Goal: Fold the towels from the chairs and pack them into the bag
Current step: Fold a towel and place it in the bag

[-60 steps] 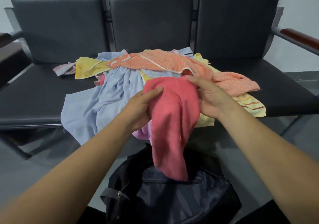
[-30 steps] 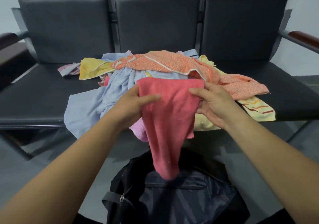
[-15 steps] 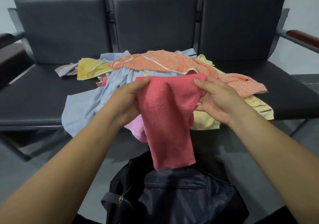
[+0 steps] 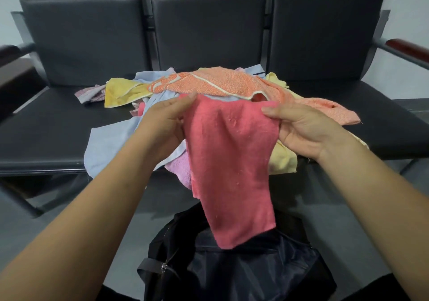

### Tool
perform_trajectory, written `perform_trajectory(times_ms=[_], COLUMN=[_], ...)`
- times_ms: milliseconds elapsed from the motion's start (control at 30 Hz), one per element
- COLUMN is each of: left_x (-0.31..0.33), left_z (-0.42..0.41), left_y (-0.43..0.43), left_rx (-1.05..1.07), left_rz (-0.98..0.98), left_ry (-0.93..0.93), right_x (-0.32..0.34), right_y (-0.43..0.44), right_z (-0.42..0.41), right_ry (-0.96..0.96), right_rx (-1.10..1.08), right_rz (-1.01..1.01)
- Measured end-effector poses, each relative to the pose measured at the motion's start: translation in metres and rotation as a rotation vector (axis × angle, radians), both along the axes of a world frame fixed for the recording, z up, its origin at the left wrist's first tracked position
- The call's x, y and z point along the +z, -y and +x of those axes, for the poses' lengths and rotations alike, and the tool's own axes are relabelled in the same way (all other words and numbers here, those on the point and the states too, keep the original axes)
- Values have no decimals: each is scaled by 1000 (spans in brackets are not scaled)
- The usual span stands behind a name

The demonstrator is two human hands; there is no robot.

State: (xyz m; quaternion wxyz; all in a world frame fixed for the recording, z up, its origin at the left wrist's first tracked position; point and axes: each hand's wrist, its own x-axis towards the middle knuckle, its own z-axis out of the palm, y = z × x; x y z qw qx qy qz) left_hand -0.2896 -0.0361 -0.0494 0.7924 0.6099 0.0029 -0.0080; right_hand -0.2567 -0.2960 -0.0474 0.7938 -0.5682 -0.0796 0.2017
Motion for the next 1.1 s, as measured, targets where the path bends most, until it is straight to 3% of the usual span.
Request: perform_trajectory(times_ms=[100,200,267,367,467,567,633,733,800,867,1000,1100], left_x=[-1,-2,-2,-4,-3,-1,-2,-5,-5,-4,-3,-3], left_z=[-2,-5,-6,-4,0,1,-1,-2,-3,-4,-1,-2], left_y=[-3,-6,-5,-2,0,-1,-1,0,0,2,4,2], left_rx=[-140,-96,-28,40,38,-73,-28,137,171,202,264,187], left_rz=[26,343,450,399,122,-58,15,307,367,362,291,168], left_ry=[92,178,182,91,-6,60,110,201,216,216,185,170], right_x=[-1,1,-2,-3,3,5,4,4,2,1,0,0], right_y=[1,3,3,1,5,11,11,11,11,9,7,10], right_z=[0,3,5,3,2,4,4,2,2,2,4,5], right_ry=[78,128,71,-65,-98,-54,-6,131,173,131,-25,-22], right_rx=[-79,-180,-196,-170,-103,-65,-100,-174,-199,-207,-182,-149], right_rz=[-174,-283,-217,-12,232,212,60,-141,-230,-191,82,88])
